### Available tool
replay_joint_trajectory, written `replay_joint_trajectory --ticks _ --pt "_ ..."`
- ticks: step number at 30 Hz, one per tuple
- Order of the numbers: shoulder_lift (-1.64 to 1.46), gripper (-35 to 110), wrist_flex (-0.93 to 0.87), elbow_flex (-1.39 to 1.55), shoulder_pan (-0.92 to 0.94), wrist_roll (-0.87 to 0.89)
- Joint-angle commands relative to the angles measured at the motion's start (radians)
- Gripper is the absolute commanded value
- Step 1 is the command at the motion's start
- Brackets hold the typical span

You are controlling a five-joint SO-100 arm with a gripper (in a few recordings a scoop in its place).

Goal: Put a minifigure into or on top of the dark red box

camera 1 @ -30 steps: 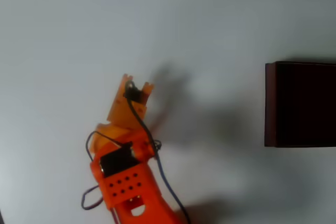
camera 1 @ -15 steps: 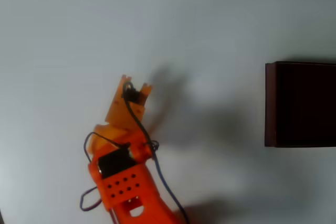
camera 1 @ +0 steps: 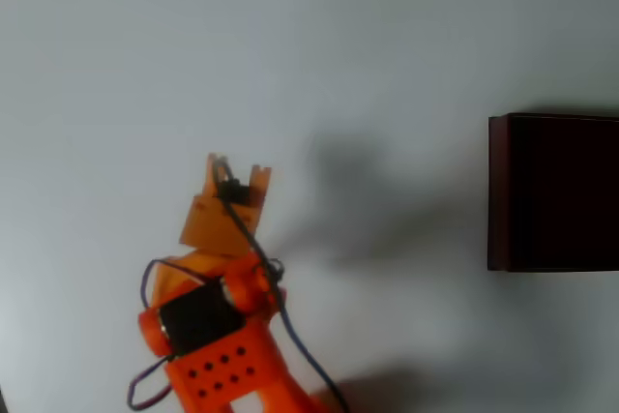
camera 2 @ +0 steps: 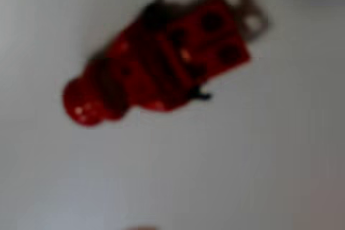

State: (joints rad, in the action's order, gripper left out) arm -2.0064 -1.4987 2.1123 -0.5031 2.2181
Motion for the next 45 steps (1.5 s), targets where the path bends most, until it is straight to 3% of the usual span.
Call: replay_joint_trajectory --ticks 1,3,8,20,28,33,39,45 --pt "-0.092 28 -0.020 -0.005 -0.057 0.100" --pt "-0.138 28 0.040 0.054 -0.080 0.067" --pt "-0.222 27 0.345 0.258 -0.058 -0.515" --pt "-0.528 27 0.405 0.422 -0.367 -1.157" --pt "-0.796 29 0.505 0.664 -0.522 -1.335" --pt "-0.946 29 0.477 0.779 -0.528 -1.394" --pt "-0.899 29 0.391 0.732 -0.456 -1.476" --pt "-0.657 28 0.388 0.646 -0.425 -1.531"
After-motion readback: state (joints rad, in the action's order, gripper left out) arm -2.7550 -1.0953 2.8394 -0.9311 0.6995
